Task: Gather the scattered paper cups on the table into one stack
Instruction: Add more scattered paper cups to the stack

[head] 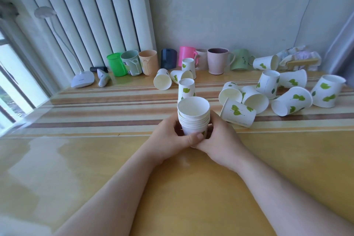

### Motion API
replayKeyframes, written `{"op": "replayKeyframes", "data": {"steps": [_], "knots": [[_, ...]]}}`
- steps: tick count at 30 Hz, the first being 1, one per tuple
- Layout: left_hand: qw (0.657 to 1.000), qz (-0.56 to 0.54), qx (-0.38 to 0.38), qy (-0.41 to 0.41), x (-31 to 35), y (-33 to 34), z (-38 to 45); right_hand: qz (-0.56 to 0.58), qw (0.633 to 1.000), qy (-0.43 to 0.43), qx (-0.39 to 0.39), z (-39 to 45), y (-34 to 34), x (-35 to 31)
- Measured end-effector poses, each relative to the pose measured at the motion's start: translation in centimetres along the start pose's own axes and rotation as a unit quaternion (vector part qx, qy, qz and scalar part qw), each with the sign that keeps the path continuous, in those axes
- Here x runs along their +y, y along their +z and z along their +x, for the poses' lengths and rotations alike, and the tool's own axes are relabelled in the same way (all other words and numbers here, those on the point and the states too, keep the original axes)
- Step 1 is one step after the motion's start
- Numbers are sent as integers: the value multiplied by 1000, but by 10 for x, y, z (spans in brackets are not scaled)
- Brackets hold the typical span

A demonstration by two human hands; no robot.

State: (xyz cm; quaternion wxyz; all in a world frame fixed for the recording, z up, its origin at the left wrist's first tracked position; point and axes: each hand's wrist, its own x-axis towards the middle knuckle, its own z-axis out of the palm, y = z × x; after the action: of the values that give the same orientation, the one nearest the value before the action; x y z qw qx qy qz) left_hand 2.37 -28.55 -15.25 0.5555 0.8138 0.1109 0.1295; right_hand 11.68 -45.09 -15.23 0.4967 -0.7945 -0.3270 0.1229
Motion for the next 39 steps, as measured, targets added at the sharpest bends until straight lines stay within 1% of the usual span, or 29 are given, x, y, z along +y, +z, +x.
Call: {"op": "replayKeyframes", "data": {"steps": [2, 3, 5, 6, 7, 8, 9, 10, 11, 12, 13, 15, 17, 20, 23, 25, 27, 28, 29, 30, 31, 32, 33, 34, 35, 36, 37, 38, 39], "knots": [[1000, 12, 18, 10, -3, 2, 0, -19, 1000, -6, -20, -3, -3, -5], [999, 14, 30, 17, -3, 3, 0, -42, 998, -11, -44, -4, -6, -7], [998, -10, 62, 27, -4, 2, -1, -114, 989, -34, -91, -8, -17, -10], [996, -23, 85, 29, -4, 1, -1, -152, 984, -52, -83, -8, -23, -10], [993, -24, 112, 29, -3, -1, 0, -178, 981, -74, -33, -8, -31, -9], [990, -13, 135, 30, -2, -3, 0, -190, 975, -106, 54, -6, -41, -7], [988, 2, 149, 30, -3, -4, 2, -198, 959, -139, 151, -3, -50, -3], [987, 9, 155, 30, -3, -5, 2, -210, 938, -152, 231, 2, -59, 2], [987, 12, 157, 26, -4, -6, 3, -222, 924, -136, 279, 7, -67, 9], [987, 11, 156, 24, -3, -5, 4, -235, 920, -107, 295, 13, -73, 17], [988, 16, 154, 22, -3, -5, 5, -250, 923, -73, 282, 18, -76, 24], [989, 29, 146, 20, -4, -3, 7, -286, 933, -8, 216, 23, -74, 36], [990, 31, 138, 19, -6, -4, 7, -324, 931, 43, 165, 24, -69, 36], [991, 29, 133, 20, -7, -5, 6, -348, 920, 85, 157, 24, -67, 28], [991, 40, 127, 25, -7, -6, 5, -378, 909, 123, 128, 20, -64, 21], [990, 58, 125, 26, -8, -6, 5, -372, 912, 130, 117, 19, -62, 18], [989, 73, 125, 25, -8, -5, 6, -358, 916, 122, 131, 19, -61, 15], [989, 77, 125, 27, -8, -5, 6, -340, 922, 107, 152, 18, -60, 14], [989, 80, 125, 29, -8, -6, 6, -298, 933, 87, 183, 17, -60, 13], [988, 83, 124, 32, -8, -6, 7, -212, 951, 61, 218, 16, -60, 12], [988, 85, 121, 35, -8, -6, 7, -86, 965, 36, 244, 14, -61, 8], [988, 89, 118, 38, -7, -6, 7, 59, 965, 12, 256, 13, -60, 3], [988, 95, 113, 42, -7, -5, 7, 188, 950, -9, 251, 12, -60, 0], [988, 103, 109, 45, -7, -5, 7, 289, 928, -18, 236, 12, -59, -2], [988, 110, 102, 47, -6, -4, 7, 361, 906, -17, 219, 13, -57, -4], [987, 117, 95, 48, -6, -3, 7, 409, 889, -12, 204, 13, -55, -6], [987, 123, 88, 49, -5, -3, 7, 430, 882, -8, 193, 14, -52, -7], [987, 131, 84, 51, -5, -2, 7, 432, 884, -10, 181, 13, -49, -9], [986, 139, 81, 52, -5, -2, 7, 417, 893, -19, 167, 12, -45, -9]]}}
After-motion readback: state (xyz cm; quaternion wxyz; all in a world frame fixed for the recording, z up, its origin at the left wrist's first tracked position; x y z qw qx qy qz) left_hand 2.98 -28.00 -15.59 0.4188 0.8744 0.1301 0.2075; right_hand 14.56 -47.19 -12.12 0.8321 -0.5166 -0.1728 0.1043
